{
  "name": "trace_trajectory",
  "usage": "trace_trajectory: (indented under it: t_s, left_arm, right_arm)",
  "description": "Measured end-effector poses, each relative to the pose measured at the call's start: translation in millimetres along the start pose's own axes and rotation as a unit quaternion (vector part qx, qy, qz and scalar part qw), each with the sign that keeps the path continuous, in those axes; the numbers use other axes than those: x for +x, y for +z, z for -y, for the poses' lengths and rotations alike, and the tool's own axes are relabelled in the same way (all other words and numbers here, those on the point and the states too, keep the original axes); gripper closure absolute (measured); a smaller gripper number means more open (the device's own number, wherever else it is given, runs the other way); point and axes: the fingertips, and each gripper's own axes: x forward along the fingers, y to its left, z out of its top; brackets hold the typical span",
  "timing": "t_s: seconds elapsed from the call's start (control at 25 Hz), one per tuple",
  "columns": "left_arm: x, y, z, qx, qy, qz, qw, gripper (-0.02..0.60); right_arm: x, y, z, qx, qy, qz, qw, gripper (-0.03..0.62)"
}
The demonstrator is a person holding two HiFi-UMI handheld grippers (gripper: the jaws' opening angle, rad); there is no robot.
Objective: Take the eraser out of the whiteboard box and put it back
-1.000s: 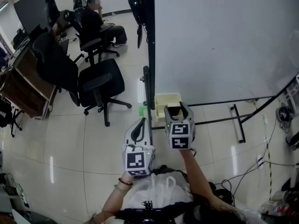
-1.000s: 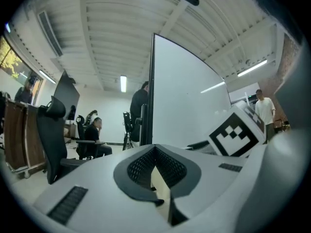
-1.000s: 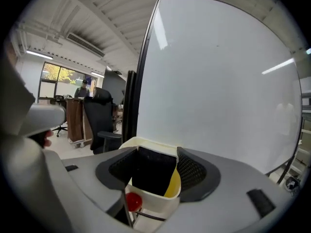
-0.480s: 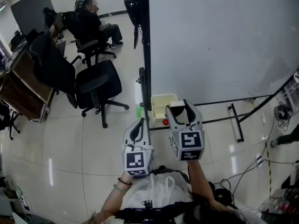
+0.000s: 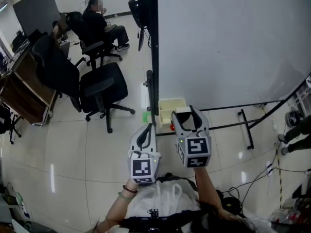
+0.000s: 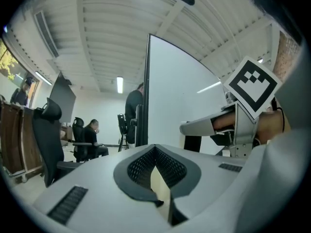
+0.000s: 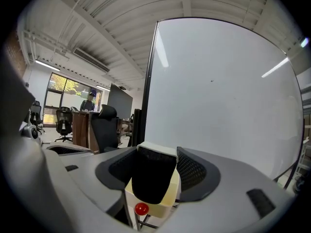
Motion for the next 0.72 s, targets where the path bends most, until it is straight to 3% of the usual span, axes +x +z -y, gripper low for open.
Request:
trace_trajectory:
  t_s: [0.36,0.48,0.72]
  left_arm:
    - [0.4,3.8,-0.8,-0.016,0.006,0.0,0.9999,0.58]
    - [1.3,0.0,-0.3,-0.004,-0.001,-0.004,1.0,0.58]
    - [1.4,-2.0,-1.5,-0.001,-0.001,-0.007,1.0,0.58]
  right_arm:
    - [-0.6,5.4,-3.6,0.006,0.002,-0.002,1.0,0.332]
    - [0.8,7.2,-2.8,0.007,0.0,0.001,1.0,0.332]
    - [32.2,30.5,14.0,-0.013,-0.029,0.055,0.998,0.332]
